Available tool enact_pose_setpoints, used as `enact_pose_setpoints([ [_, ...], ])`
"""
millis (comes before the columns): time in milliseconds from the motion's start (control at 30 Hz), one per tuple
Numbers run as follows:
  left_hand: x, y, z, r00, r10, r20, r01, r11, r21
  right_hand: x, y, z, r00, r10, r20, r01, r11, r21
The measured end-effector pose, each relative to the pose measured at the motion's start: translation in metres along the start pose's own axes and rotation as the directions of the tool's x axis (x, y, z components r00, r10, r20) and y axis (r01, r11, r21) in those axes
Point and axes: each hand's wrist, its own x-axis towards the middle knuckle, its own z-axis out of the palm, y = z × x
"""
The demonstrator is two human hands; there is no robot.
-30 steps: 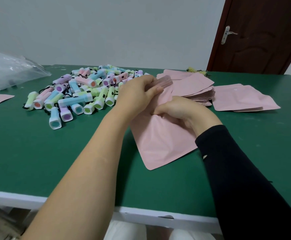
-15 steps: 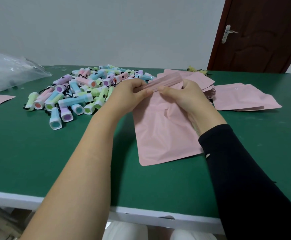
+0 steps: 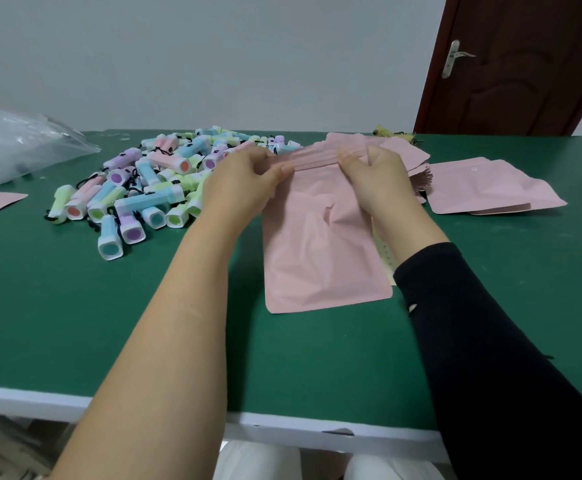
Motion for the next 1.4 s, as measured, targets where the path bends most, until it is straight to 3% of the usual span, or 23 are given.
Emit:
enact_pose_setpoints([
  [100,0.001,-0.002,-0.002,0.997,-0.056,-0.047,0.051,0.995,-0.09,0.003,-0.001,-0.003,0.997,0.075,0.024,-0.076,0.996,0.045],
  [167,0.001,-0.004,-0.003,0.993,-0.11,-0.035,0.099,0.966,-0.241,0.005,-0.002,-0.006,0.99,0.121,0.065,-0.125,0.991,0.054],
  [333,-0.004,-0.005,-0.003,0.977,-0.213,0.027,0.19,0.797,-0.573,0.004,-0.001,-0.01,0.991,0.135,0.021,-0.137,0.982,0.13],
  [467,-0.001,-0.008,0.0,0.965,-0.248,0.085,0.245,0.743,-0.623,0.001,0.006,-0.012,0.987,0.158,-0.033,-0.143,0.948,0.285],
  [533,0.0,-0.01,0.003,0.952,-0.287,0.108,0.289,0.724,-0.627,0.002,0.009,-0.007,0.987,0.156,-0.042,-0.138,0.947,0.289],
  [600,-0.001,-0.006,0.007,0.957,-0.287,0.039,0.246,0.732,-0.635,0.002,0.01,-0.003,0.992,0.109,-0.061,-0.092,0.967,0.237],
  [633,-0.001,-0.005,0.009,0.971,-0.237,-0.03,0.175,0.792,-0.585,0.002,0.01,-0.002,0.996,0.062,-0.068,-0.049,0.983,0.176],
  [700,-0.001,-0.002,0.014,0.991,0.029,-0.128,-0.061,0.967,-0.247,-0.001,0.01,0.0,0.998,-0.046,-0.045,0.049,0.997,0.061],
  [733,-0.001,0.001,0.016,0.978,0.172,-0.117,-0.179,0.982,-0.059,-0.002,0.009,0.001,0.996,-0.083,-0.009,0.084,0.996,0.038],
  [800,-0.002,0.007,0.021,0.959,0.278,-0.05,-0.274,0.959,0.073,-0.006,0.007,0.004,0.985,-0.15,0.089,0.15,0.989,-0.001],
  [967,-0.004,0.01,0.022,0.987,0.159,0.007,-0.158,0.985,-0.065,-0.01,0.005,0.01,0.96,-0.248,0.13,0.256,0.966,-0.046],
  [1167,0.002,-0.002,0.017,0.993,0.106,0.05,-0.116,0.943,0.312,0.0,0.016,0.001,0.966,-0.257,0.034,0.259,0.946,-0.195],
  [1400,0.006,-0.013,0.004,1.0,-0.017,0.011,0.013,0.958,0.286,0.007,0.018,-0.008,0.971,-0.24,-0.017,0.231,0.951,-0.207],
])
